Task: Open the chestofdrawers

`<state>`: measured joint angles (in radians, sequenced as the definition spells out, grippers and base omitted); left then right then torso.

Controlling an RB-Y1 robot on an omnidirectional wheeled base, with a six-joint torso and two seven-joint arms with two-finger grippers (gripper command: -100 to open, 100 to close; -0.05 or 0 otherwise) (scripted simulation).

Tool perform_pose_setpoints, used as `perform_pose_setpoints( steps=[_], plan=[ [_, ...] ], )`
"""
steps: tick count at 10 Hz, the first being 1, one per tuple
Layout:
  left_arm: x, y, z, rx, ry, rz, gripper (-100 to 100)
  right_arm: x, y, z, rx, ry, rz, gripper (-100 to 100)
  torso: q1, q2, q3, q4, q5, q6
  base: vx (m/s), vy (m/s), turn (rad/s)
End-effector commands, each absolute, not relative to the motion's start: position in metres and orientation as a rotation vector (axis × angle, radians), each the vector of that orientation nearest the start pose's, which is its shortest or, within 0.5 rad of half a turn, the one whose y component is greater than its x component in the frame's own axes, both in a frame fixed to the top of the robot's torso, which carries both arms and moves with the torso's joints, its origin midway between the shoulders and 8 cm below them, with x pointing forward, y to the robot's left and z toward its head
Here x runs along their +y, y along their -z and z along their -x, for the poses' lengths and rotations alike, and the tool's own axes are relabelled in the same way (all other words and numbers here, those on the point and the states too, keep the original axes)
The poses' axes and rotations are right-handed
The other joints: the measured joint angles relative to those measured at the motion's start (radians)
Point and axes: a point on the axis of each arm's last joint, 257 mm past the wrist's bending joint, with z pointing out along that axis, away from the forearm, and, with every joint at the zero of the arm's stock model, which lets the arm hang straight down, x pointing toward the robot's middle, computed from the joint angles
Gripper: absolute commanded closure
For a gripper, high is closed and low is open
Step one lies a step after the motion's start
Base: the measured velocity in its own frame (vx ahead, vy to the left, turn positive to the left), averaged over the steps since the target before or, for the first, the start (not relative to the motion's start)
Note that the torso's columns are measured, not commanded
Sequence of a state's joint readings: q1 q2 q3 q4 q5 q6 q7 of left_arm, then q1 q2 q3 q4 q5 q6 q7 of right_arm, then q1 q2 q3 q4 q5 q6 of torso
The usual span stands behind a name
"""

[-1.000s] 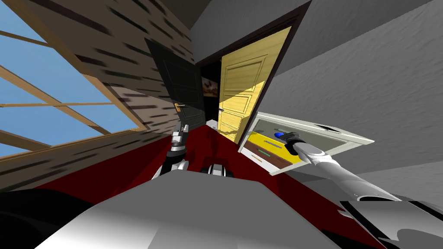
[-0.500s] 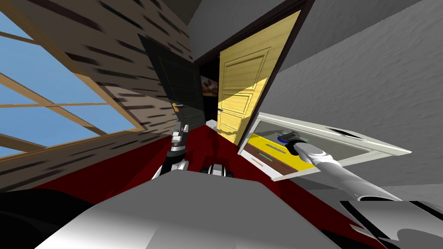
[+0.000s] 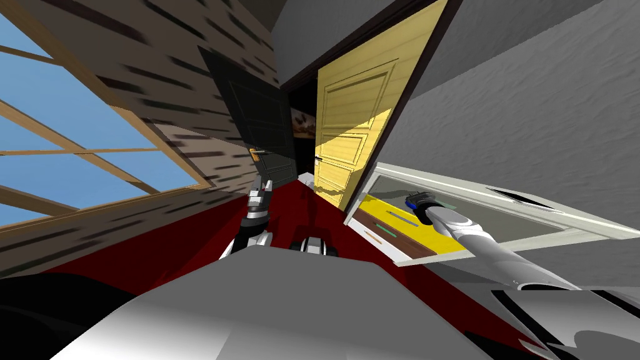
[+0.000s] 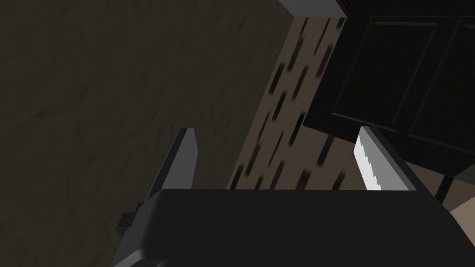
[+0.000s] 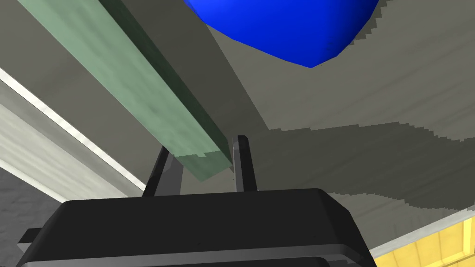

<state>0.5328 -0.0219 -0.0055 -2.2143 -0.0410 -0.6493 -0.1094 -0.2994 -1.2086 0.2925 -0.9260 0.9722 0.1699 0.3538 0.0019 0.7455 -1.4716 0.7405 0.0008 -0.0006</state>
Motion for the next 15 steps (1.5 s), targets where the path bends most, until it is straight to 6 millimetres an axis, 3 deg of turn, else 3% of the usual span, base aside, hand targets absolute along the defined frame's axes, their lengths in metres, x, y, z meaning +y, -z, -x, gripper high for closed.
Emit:
perform_pose_setpoints(
  steps=[1,6,10,11,15],
  plan=[
    [0.275,-0.013,-0.329,0.608,1.182,0.563,0,-0.744,0.088,-0.511,1.757,1.224,0.437,100,0.002,0.002,0.002,0.0,-0.001,0.0,-0.185,0.061,0.133],
    [0.275,-0.013,-0.329,0.608,1.182,0.563,0,-0.774,0.085,-0.492,1.786,1.274,0.372,100,-0.001,-0.006,-0.004,0.0,0.002,0.002,-0.187,0.06,0.152],
    [0.275,-0.013,-0.329,0.608,1.182,0.563,0,-0.768,0.09,-0.495,1.788,1.262,0.391,100,0.002,-0.004,-0.002,-0.002,0.0,0.003,-0.1,0.108,-0.023],
    [0.275,-0.013,-0.329,0.608,1.182,0.563,0,-0.775,0.075,-0.492,1.786,1.255,0.396,-100,0.0,-0.003,-0.002,-0.001,0.0,0.003,-0.034,0.114,-0.051],
    [0.275,-0.012,-0.329,0.608,1.182,0.563,0,-0.788,0.049,-0.486,1.783,1.247,0.403,-100,-0.005,-0.01,-0.006,-0.003,-0.002,0.001,0.055,0.026,-0.018]
  ],
)
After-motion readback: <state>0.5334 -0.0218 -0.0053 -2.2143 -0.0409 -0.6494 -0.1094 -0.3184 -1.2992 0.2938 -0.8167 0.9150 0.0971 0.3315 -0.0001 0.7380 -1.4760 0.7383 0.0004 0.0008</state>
